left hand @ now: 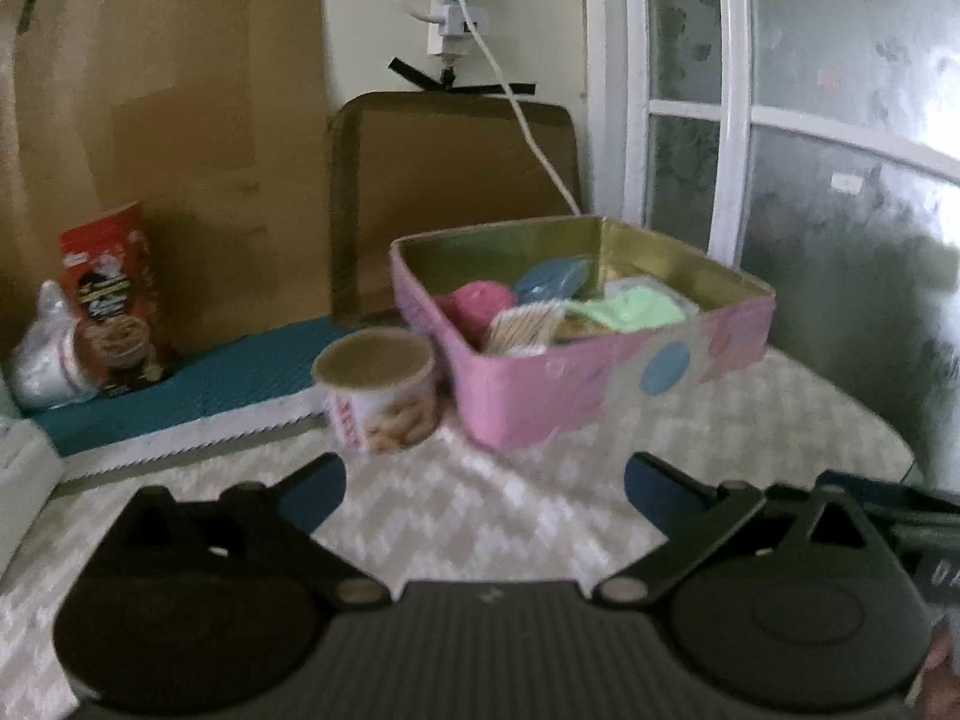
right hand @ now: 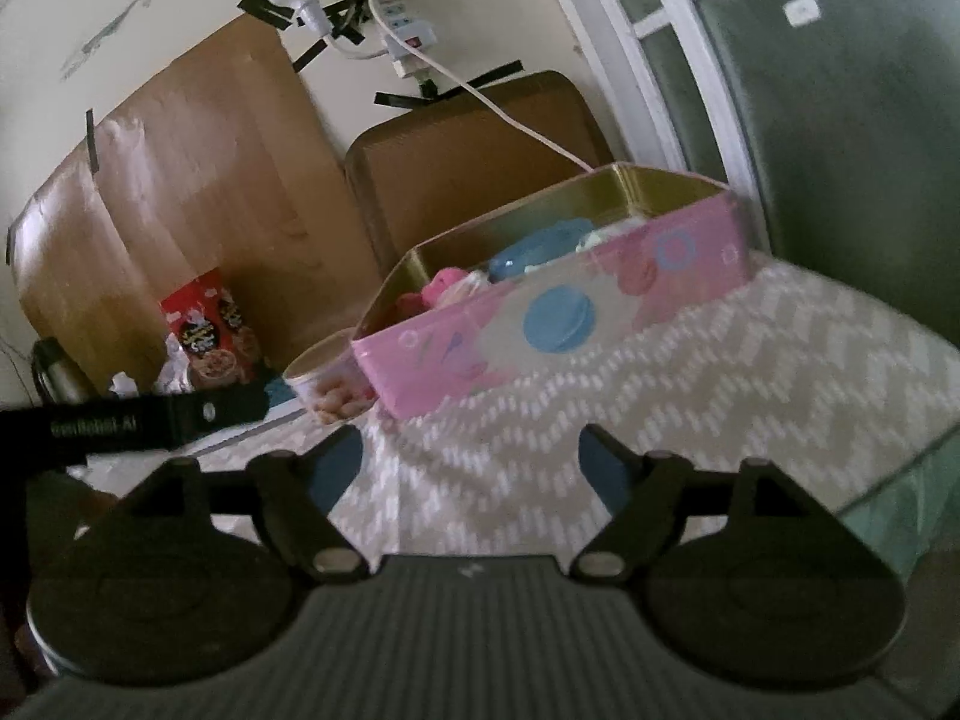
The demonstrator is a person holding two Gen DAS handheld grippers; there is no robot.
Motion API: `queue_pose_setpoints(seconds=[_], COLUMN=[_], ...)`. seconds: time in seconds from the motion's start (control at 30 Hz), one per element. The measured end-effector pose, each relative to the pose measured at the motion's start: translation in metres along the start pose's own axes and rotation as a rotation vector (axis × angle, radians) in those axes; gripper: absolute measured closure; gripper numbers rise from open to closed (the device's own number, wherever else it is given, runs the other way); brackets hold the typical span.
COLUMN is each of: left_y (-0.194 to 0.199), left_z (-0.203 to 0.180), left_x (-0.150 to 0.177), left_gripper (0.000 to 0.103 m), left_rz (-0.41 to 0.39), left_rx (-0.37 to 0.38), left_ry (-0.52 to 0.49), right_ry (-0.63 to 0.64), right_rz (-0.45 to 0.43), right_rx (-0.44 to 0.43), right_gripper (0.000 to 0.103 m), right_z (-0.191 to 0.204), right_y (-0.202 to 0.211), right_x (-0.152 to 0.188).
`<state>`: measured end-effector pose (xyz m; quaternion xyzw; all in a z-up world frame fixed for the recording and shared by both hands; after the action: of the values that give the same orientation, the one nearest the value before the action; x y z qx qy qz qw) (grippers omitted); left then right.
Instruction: Organize soft objects
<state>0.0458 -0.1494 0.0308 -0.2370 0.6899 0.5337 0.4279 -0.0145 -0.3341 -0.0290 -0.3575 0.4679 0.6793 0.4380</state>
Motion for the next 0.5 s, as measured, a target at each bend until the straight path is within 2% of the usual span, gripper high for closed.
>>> queue_pose_setpoints(seconds=[0.27, 0.5], left_y=[0.012, 0.016], left_z=[0.007, 0.009], left_x=[0.029, 0.035], left_gripper=[0.0, 0.0], left_rz=[0.004, -0.016], left_rx=[-0.062, -0.097], left_ry=[-0.025, -0.035], right_ry=[-0.036, -0.017], right_rz=[0.011, -0.007], right_rx=[-0.001, 0.005], right_gripper=[0.021, 0.021], right_z=[0.012, 0.02], right_y=[0.011, 0.015], right_x=[0.015, 0.015])
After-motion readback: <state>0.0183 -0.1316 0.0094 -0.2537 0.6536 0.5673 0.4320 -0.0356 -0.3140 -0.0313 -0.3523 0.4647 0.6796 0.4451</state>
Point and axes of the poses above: each gripper's, at about its wrist camera, not at the fingertips, and y roughly against the way its jaws point, z to its left, x to its underside, the point moved 7 cm from there along -y, roughly the way its jaws point, and after that the axes turned 8 degrees about y, right-handed, at the moved point
